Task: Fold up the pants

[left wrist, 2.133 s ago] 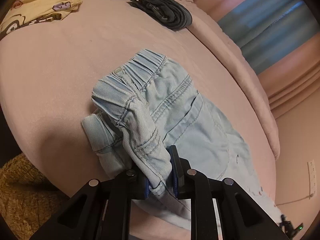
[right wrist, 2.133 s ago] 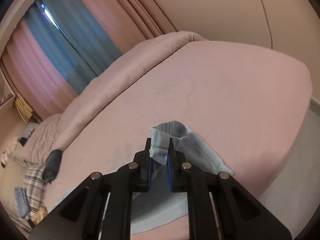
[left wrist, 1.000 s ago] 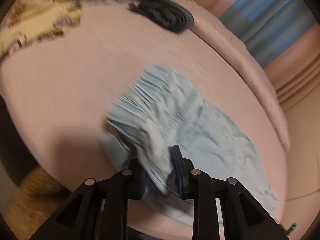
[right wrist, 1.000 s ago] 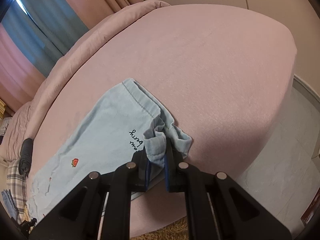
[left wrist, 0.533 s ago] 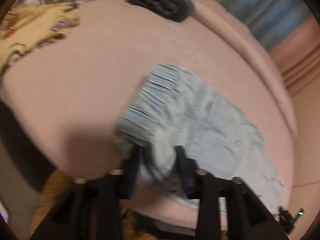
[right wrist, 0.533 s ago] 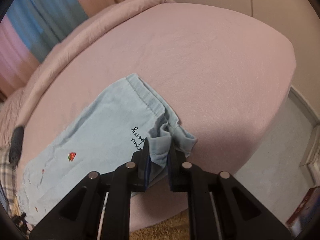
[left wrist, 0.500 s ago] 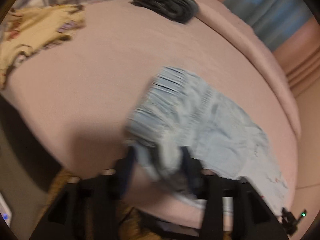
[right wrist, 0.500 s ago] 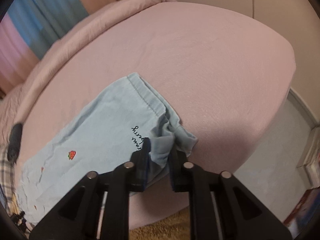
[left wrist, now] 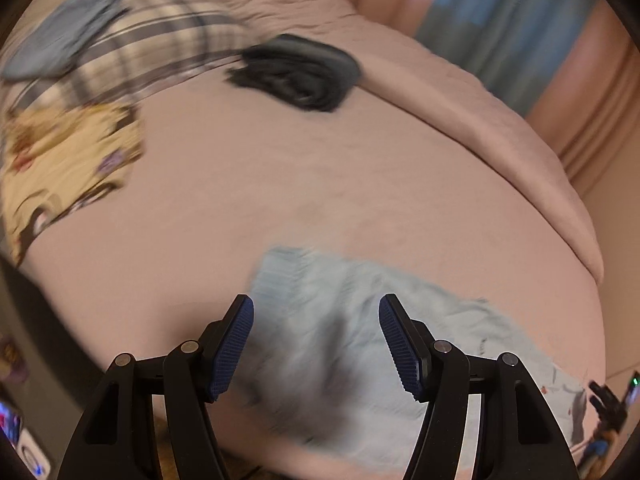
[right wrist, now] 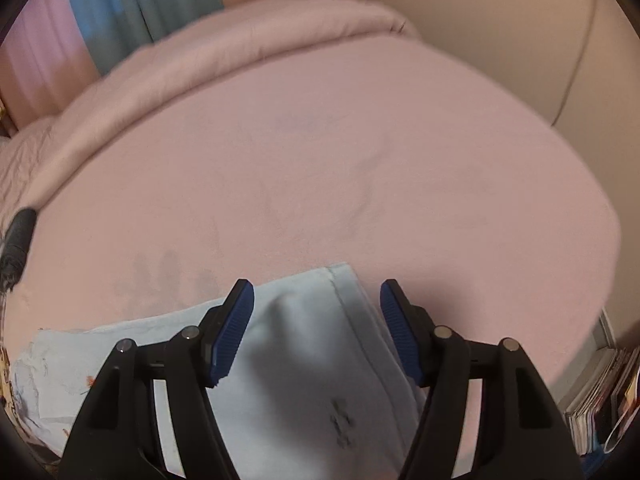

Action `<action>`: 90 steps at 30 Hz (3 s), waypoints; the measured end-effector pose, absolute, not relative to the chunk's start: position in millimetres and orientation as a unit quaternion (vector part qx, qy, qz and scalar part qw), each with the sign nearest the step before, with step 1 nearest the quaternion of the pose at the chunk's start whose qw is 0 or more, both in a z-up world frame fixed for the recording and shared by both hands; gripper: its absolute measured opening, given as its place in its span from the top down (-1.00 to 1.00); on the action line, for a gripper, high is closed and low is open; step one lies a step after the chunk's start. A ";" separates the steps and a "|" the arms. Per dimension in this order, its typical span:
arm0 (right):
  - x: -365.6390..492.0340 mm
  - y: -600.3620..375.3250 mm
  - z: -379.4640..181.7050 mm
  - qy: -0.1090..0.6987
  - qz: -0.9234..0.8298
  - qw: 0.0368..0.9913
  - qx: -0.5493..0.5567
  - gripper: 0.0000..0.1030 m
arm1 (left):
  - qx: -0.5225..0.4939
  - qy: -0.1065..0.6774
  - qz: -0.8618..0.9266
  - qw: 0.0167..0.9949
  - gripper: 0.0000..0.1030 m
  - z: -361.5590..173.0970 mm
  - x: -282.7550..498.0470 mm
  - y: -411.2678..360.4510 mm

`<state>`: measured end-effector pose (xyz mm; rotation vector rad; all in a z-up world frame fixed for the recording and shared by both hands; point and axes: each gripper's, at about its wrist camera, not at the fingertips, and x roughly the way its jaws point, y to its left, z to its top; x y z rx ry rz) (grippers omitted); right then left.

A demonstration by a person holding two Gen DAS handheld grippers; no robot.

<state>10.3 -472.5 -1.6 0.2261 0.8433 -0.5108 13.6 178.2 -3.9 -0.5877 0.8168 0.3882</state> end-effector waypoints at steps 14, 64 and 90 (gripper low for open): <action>28.7 -473.8 -17.8 0.397 -0.276 0.872 0.073 0.58 | -0.255 0.419 0.169 0.855 -0.26 -28.2 82.2 183.3; 116.3 -67.5 -63.9 0.440 0.115 0.891 0.005 0.79 | -0.255 0.347 0.047 0.901 -0.19 -27.0 36.2 181.8; 107.8 -56.5 -100.2 0.445 0.075 0.892 -0.007 0.29 | -0.234 0.427 0.088 0.869 -0.36 -68.1 64.0 177.2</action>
